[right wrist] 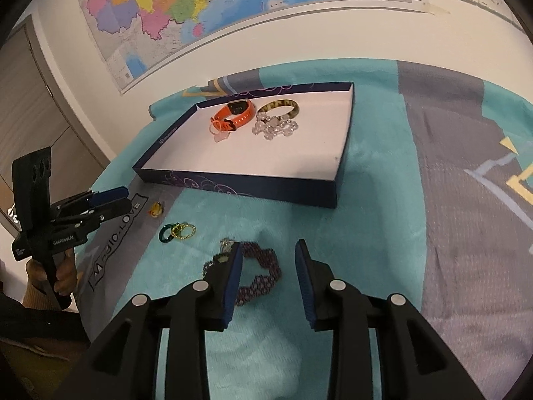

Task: Organize jewelry
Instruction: 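Withdraw both open tools from the box, then grasp the green glass ring with the right tool while the left tool grasps the yellow ring, then carry the green and yellow rings into the box and open both tools, then withdraw both open tools from the box toward the remaining jewelry, then grasp the black ring with the left tool while the right tool grasps the purple beaded bracelet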

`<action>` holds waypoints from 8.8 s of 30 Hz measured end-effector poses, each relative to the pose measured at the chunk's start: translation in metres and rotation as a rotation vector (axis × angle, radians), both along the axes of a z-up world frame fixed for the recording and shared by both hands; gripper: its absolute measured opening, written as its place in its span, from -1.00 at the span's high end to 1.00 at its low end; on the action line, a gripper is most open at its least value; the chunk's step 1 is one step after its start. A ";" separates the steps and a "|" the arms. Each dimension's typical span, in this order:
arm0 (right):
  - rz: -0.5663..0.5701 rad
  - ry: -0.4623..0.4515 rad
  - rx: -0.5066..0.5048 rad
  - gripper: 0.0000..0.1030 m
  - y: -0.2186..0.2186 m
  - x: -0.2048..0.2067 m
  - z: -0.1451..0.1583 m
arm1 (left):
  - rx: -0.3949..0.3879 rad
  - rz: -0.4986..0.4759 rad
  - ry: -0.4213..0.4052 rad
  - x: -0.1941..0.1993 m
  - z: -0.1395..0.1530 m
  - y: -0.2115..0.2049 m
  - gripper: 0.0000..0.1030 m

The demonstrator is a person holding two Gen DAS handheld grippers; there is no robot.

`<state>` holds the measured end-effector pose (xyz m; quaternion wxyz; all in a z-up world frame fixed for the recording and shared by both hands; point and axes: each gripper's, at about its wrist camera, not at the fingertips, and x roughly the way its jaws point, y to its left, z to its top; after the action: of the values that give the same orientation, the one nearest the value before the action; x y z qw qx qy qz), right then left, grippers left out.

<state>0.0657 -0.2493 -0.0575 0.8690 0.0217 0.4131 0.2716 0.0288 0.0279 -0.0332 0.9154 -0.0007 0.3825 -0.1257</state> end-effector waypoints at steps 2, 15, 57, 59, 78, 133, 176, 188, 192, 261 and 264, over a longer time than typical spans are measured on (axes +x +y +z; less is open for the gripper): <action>-0.004 -0.001 -0.007 0.41 -0.001 -0.002 -0.001 | 0.002 -0.005 0.005 -0.002 -0.003 -0.003 0.05; 0.068 -0.052 -0.055 0.41 0.025 -0.019 0.003 | 0.001 -0.028 0.017 -0.004 -0.007 -0.014 0.00; 0.074 -0.082 0.047 0.75 0.029 -0.009 0.016 | 0.022 -0.031 0.072 0.017 -0.017 -0.026 0.66; 0.074 -0.082 0.052 0.75 0.030 -0.007 0.017 | 0.017 -0.031 0.066 0.016 -0.015 -0.026 0.66; 0.088 -0.095 0.075 0.75 0.035 -0.002 0.025 | -0.006 -0.049 0.009 0.006 0.007 -0.025 0.66; 0.112 -0.095 -0.017 0.75 0.085 0.089 0.034 | 0.008 -0.026 -0.026 0.079 0.027 -0.029 0.66; 0.034 -0.073 -0.087 0.71 0.097 0.119 0.020 | 0.012 0.017 0.046 0.122 0.000 -0.032 0.49; 0.065 -0.111 -0.005 0.42 0.067 0.073 0.042 | 0.010 0.018 -0.083 0.072 0.034 -0.016 0.20; 0.069 -0.118 0.005 0.37 0.058 0.055 0.043 | -0.001 -0.013 -0.099 0.051 0.037 -0.014 0.14; 0.070 -0.041 0.035 0.89 0.016 -0.008 0.004 | 0.075 -0.155 0.052 -0.001 -0.016 -0.056 0.57; 0.074 -0.049 0.051 0.89 0.016 -0.009 0.010 | 0.068 -0.154 0.045 -0.003 -0.014 -0.054 0.57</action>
<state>0.0563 -0.2328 -0.0479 0.8674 0.0220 0.3849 0.3146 0.0261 -0.0256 -0.0472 0.8938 0.0569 0.4058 -0.1824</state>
